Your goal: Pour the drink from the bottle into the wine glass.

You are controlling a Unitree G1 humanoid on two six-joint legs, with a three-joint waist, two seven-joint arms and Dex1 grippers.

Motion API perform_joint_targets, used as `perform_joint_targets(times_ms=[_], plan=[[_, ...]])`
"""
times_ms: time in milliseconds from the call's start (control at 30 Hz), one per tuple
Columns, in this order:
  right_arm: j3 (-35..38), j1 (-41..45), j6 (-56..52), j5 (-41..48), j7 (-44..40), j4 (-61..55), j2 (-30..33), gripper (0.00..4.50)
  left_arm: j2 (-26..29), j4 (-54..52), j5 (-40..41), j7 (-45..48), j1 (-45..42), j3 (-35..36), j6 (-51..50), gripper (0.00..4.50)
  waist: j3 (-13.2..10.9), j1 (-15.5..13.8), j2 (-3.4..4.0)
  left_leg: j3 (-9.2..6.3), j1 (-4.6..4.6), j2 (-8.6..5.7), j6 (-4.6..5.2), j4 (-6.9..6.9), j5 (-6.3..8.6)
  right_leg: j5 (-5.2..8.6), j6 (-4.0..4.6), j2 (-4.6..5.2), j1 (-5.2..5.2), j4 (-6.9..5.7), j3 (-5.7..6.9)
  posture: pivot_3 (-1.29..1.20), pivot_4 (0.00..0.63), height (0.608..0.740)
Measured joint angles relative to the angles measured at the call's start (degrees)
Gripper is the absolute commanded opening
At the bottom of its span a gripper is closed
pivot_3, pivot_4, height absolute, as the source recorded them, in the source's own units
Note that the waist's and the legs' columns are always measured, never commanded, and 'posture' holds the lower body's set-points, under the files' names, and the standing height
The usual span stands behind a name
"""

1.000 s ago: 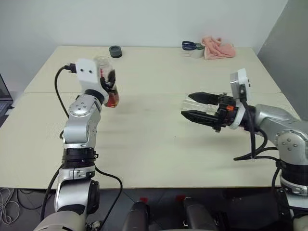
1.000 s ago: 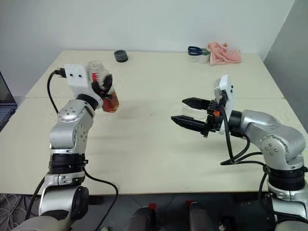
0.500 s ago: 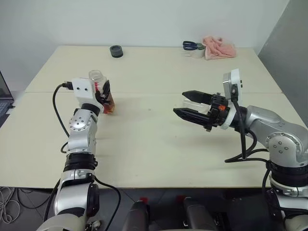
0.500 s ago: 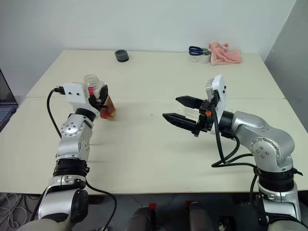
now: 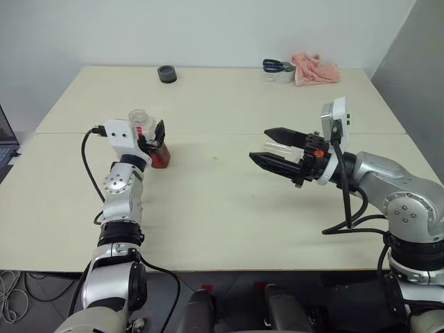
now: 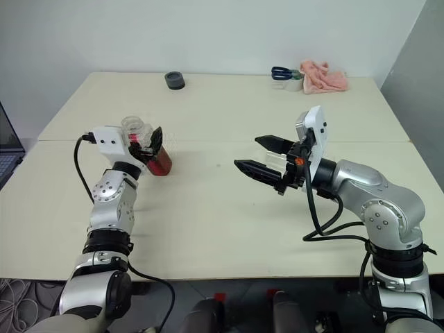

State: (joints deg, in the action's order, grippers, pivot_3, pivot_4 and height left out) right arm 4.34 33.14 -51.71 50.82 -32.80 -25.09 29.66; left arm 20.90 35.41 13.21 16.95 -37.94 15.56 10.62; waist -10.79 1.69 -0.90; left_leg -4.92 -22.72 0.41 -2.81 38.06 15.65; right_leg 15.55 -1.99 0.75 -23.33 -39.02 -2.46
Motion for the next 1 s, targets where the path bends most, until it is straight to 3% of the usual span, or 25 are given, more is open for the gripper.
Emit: perform_joint_targets(times_ms=[300, 1000], plan=[[0.01, 0.00, 0.00, 0.08, 0.58, 0.00, -0.21, 4.50, 0.04, -3.88, 0.16, -1.27, 2.05, 0.10, -1.93, 4.49, 0.00, 0.04, 0.00, 0.00, 0.01, 0.01, 0.00, 0.00, 0.00, 0.00, 0.00, 0.00, 0.00, -0.01, -0.01, 0.00, 0.150, 0.740], [0.27, -4.37, -0.20, 1.85, 6.91, -4.41, -2.29, 4.50, -4.27, -30.98, 0.31, -6.92, 21.16, -0.65, -19.17, 4.49, 0.03, 0.05, -0.04, 0.00, 0.03, 0.06, 0.00, 0.01, 0.00, 0.00, 0.00, -0.02, 0.02, -0.02, -0.03, 0.00, 0.150, 0.740]])
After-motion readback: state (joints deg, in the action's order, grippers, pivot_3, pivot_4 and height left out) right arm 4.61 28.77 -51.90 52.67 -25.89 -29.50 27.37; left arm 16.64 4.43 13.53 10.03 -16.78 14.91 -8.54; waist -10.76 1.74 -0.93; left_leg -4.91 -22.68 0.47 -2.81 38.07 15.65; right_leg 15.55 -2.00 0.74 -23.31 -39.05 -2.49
